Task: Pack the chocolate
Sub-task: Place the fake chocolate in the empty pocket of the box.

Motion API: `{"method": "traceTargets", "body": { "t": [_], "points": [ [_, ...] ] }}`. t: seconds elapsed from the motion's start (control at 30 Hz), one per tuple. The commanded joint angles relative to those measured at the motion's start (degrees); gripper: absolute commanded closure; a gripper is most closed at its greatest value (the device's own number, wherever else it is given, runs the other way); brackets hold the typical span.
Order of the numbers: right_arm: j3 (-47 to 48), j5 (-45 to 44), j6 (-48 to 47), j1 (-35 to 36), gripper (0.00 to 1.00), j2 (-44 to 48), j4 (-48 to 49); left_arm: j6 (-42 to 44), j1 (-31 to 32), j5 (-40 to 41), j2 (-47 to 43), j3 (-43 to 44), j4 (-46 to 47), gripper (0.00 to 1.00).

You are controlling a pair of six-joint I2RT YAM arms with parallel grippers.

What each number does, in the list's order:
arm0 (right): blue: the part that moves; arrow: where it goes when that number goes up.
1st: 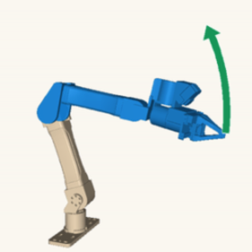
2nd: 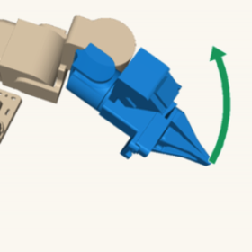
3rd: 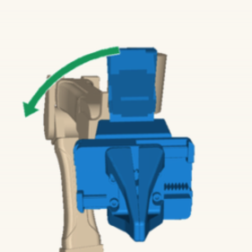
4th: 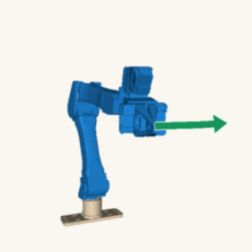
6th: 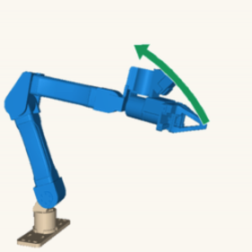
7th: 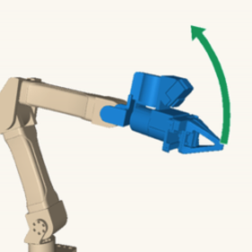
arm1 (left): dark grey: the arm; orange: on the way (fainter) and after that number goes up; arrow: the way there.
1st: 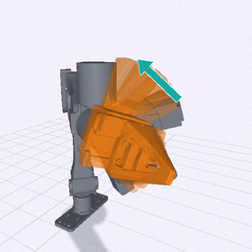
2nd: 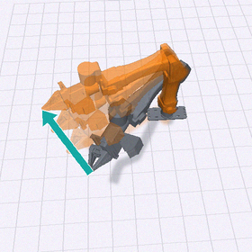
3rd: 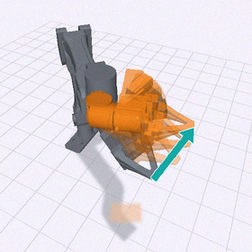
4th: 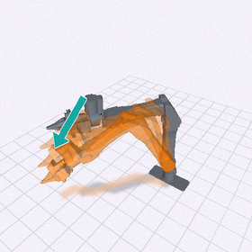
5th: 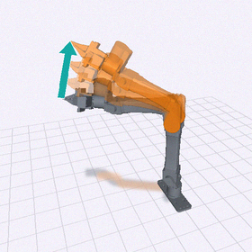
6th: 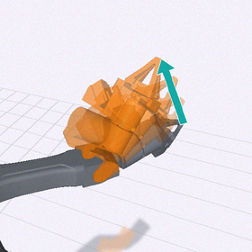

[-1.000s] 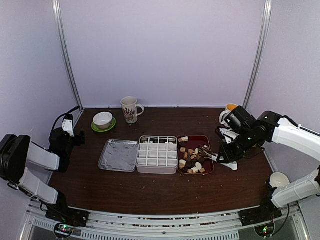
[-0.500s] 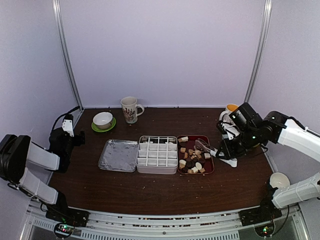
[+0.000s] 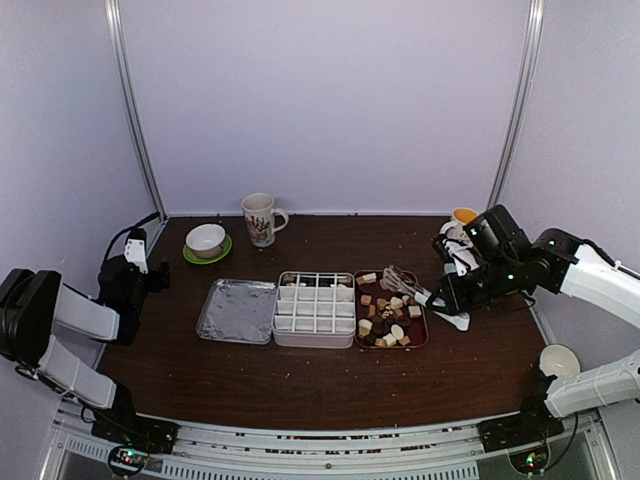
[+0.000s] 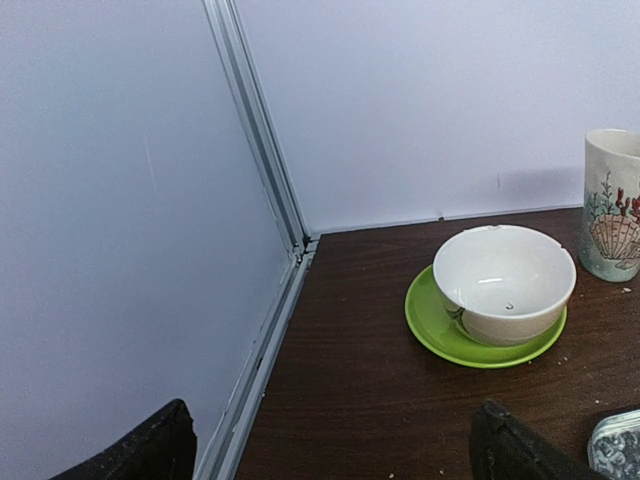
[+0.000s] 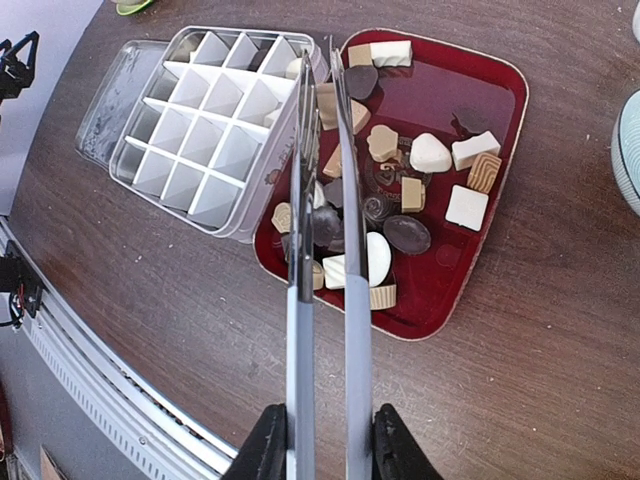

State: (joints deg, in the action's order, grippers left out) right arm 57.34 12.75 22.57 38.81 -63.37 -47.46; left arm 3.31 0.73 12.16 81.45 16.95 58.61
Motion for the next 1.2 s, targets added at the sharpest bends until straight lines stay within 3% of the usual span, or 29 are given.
{"method": "traceTargets", "body": {
  "t": [0.0, 0.3, 0.47, 0.83, 0.97, 1.17],
  "points": [
    [-1.0, 1.0, -0.1, -0.1, 0.83, 1.4, 4.0, -0.5, -0.4, -0.5, 0.4, 0.8, 1.9, 0.02],
    [-5.4, 1.9, -0.9, -0.1, 0.83, 2.4, 12.0, -0.5, -0.4, -0.5, 0.3, 0.9, 1.9, 0.02],
    [-7.5, 7.7, -1.1, -0.1, 0.83, 1.1, 18.3, -0.5, -0.4, -0.5, 0.4, 0.8, 1.9, 0.02],
    [-8.4, 9.1, -0.6, -0.1, 0.83, 0.6, 20.2, -0.4, -0.4, -0.5, 0.3, 0.8, 2.0, 0.02],
    [-7.6, 14.7, 1.3, 0.1, 0.82, -2.3, 24.9, -0.4, -0.4, -0.5, 0.3, 0.9, 1.9, 0.02],
    [-4.9, 14.5, 1.3, 2.0, 0.82, -8.5, 25.4, -0.5, -0.4, -0.5, 0.3, 0.8, 1.9, 0.02]
  ]
}}
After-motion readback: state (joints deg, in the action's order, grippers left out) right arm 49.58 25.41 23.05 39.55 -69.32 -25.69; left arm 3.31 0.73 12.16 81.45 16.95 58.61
